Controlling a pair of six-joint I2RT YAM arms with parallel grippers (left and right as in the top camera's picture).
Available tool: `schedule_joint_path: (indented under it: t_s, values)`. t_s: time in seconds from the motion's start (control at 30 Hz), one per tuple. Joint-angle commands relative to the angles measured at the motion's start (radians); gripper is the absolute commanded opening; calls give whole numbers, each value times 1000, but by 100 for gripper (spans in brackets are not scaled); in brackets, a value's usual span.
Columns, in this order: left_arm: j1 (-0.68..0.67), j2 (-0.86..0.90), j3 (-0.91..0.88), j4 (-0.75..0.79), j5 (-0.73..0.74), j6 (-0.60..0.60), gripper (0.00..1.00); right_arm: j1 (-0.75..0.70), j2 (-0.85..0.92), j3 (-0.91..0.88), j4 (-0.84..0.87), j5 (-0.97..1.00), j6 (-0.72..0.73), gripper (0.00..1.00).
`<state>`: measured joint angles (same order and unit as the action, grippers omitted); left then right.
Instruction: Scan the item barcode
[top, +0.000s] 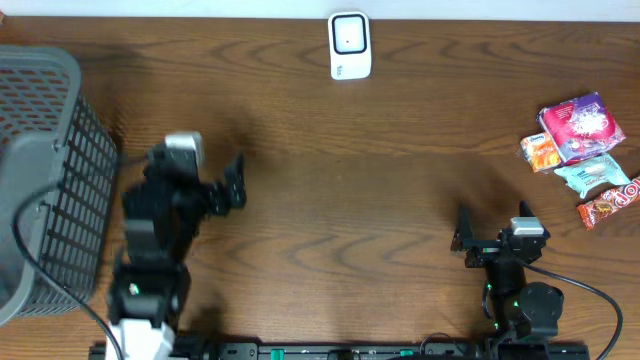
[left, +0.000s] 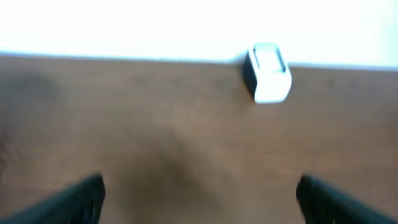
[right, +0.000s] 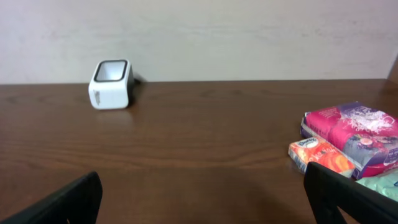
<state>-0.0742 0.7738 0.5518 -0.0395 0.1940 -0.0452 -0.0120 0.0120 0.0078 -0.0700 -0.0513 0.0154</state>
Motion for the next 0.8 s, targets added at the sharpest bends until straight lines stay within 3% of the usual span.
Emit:
schedule_joint_path:
  t_s: [0.0, 0.1, 0.33, 0.77]
  values:
    - [-2, -144, -200, 166, 34, 170, 98, -7, -7, -2, -2, 5, 13, 99]
    - [-2, -278, -331, 255, 32, 253, 98, -7, -7, -2, -2, 5, 13, 99]
    - [-1, -552, -477, 267, -33, 258, 98, -7, -7, -2, -2, 5, 13, 99]
    - [19, -739, -548, 261, -56, 259, 98, -7, -7, -2, -2, 5, 13, 99]
